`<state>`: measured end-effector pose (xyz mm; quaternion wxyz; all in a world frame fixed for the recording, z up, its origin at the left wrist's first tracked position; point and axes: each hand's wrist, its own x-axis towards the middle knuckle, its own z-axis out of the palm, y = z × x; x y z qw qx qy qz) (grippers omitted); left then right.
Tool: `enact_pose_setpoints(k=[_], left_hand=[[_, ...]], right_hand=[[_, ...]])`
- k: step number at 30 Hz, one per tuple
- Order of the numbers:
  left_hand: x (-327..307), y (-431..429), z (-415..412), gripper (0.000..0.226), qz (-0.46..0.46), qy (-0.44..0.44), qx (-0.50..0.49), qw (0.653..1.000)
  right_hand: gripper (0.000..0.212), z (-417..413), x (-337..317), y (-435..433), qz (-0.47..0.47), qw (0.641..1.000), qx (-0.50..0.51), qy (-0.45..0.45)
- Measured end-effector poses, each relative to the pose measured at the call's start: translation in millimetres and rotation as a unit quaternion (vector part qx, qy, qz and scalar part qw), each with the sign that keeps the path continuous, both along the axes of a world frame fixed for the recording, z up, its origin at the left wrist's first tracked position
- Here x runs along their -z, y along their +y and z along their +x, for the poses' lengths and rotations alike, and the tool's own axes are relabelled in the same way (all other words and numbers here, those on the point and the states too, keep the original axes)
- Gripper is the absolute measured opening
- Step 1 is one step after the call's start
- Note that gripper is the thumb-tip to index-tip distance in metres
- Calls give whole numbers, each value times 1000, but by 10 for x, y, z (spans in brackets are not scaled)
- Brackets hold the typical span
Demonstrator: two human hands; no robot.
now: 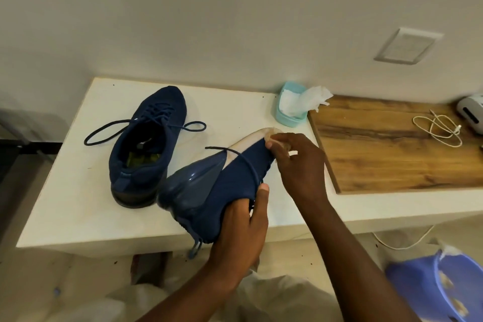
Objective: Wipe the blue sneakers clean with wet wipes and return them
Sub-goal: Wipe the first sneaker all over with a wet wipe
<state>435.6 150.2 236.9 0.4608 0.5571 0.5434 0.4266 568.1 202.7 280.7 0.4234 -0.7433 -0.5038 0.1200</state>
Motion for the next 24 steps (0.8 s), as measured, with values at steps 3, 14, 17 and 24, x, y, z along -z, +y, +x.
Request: enact_pose_setpoints(k=[3,14,17,24], left_hand=[[23,13,-18,37,28,2,1,1000],[30,3,-39,43,20,-16,16,1000],[46,18,-25,41,29,-12,12,999],[88,70,-74,41,55,-7,18,998]], right_hand=[[20,-98,-3,-36,8,996,-68,-56],[23,45,-189,326,-103,989,16,-109],[26,-37,-137,342,-105,986,12,-133],[27,-211,-107,307,-70,947,-166,-265]])
